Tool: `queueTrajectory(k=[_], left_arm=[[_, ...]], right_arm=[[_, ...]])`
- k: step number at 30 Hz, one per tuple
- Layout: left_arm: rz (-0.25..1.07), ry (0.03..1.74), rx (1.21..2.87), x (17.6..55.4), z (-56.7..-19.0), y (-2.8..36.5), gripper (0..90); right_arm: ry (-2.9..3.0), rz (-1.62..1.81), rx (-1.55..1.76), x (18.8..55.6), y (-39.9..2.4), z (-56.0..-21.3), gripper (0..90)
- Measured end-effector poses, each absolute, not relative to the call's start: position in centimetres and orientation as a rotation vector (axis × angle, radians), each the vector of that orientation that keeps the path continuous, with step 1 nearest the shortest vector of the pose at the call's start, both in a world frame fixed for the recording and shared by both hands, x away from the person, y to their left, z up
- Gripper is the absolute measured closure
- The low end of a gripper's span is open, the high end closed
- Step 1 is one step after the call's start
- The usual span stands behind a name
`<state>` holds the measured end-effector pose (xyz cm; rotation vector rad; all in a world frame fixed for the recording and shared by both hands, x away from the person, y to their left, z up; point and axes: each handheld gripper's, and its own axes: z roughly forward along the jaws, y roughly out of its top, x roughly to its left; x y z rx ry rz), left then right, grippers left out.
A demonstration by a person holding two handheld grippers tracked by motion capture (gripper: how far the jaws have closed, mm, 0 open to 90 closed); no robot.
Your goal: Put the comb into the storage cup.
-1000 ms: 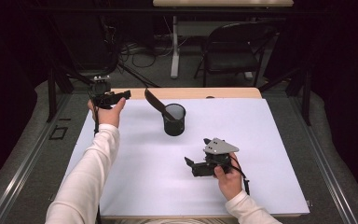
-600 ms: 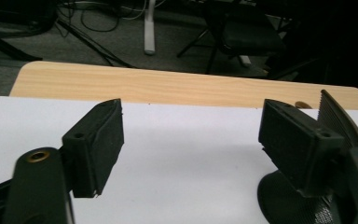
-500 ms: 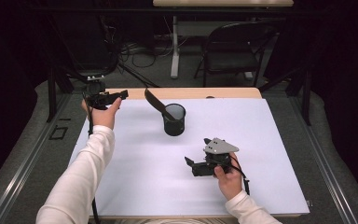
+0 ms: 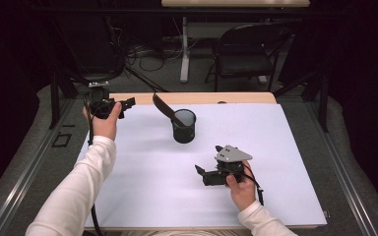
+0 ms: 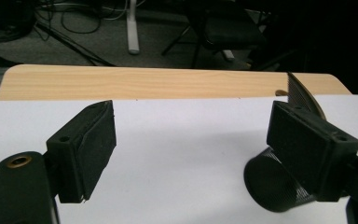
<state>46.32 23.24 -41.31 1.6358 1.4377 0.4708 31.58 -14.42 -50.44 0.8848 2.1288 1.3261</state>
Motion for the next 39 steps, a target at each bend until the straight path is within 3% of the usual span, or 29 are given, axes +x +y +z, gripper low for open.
queueTrajectory(k=[39], left_arm=[[0.420, 0.916, 1.918, 39.0, -38.8, 20.7, 16.2]], right_arm=[[2.120, 1.332, 0.897, 31.7, -14.6, -50.3, 6.6]])
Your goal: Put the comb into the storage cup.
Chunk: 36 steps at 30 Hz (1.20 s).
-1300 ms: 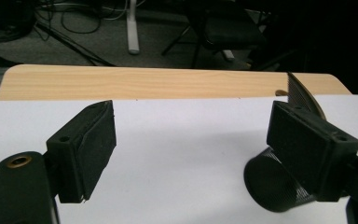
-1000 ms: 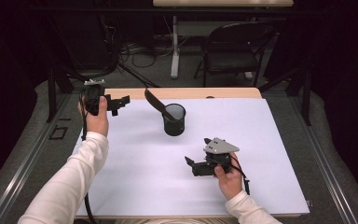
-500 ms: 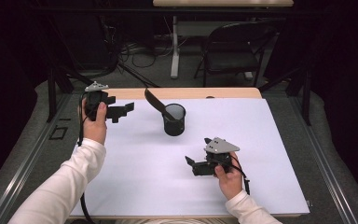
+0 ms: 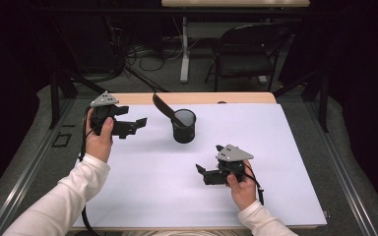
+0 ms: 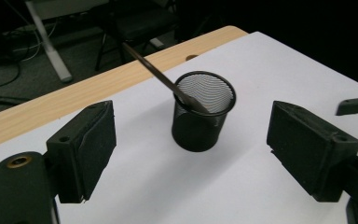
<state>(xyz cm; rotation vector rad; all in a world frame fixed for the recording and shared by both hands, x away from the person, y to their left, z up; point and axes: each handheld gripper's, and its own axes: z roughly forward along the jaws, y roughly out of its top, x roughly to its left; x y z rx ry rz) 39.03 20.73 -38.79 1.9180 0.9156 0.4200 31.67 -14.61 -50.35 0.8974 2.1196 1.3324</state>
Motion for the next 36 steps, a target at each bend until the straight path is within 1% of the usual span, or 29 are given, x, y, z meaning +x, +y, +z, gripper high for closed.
queueTrajectory(k=[13, 22, 36], left_arm=[[0.369, 0.856, 1.909, 37.0, -39.1, 19.8, 16.1], [0.322, 0.846, 1.876, 35.7, -40.6, 19.6, 16.1], [0.359, 0.842, 1.863, 34.5, -43.2, 20.0, 16.1]], right_arm=[[2.111, 1.334, 0.896, 31.7, -14.7, -50.2, 7.1], [2.105, 1.337, 0.897, 31.6, -14.8, -50.1, 7.1], [2.073, 1.346, 0.884, 30.9, -15.7, -48.5, 7.1]])
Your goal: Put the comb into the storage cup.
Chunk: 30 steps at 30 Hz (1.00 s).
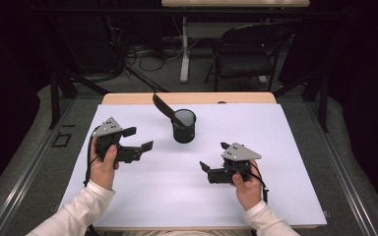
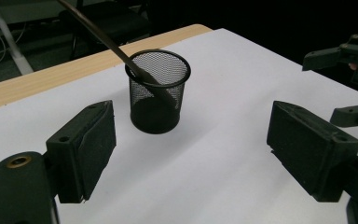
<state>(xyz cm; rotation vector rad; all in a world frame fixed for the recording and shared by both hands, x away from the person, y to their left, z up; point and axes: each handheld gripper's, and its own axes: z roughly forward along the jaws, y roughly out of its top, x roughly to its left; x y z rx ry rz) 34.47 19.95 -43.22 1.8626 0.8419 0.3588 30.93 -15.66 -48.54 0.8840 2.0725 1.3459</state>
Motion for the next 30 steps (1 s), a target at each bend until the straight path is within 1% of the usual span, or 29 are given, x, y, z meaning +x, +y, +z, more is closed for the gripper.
queueTrajectory(k=[15, 30], left_arm=[[0.382, 0.860, 1.840, 33.7, -45.2, 21.2, 16.1], [0.414, 0.849, 1.808, 32.2, -47.2, 22.1, 16.0]], right_arm=[[2.056, 1.347, 0.915, 30.0, -17.9, -47.7, 7.0], [2.015, 1.308, 1.000, 28.7, -20.9, -48.5, 7.1]])
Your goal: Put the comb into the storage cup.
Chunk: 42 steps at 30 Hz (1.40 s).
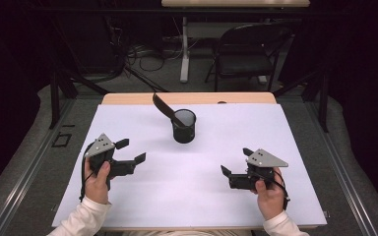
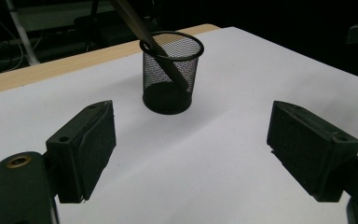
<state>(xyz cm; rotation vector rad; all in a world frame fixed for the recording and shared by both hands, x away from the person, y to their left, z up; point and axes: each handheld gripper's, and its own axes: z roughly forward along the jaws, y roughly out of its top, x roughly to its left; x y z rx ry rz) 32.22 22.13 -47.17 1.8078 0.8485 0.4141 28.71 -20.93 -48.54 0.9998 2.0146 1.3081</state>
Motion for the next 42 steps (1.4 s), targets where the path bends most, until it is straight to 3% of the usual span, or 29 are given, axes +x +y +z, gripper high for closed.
queueTrajectory(k=[42], left_arm=[[0.421, 0.971, 1.707, 31.3, -52.6, 26.0, 16.0]], right_arm=[[1.839, 1.178, 1.228, 29.6, -27.1, -51.7, 7.0]])
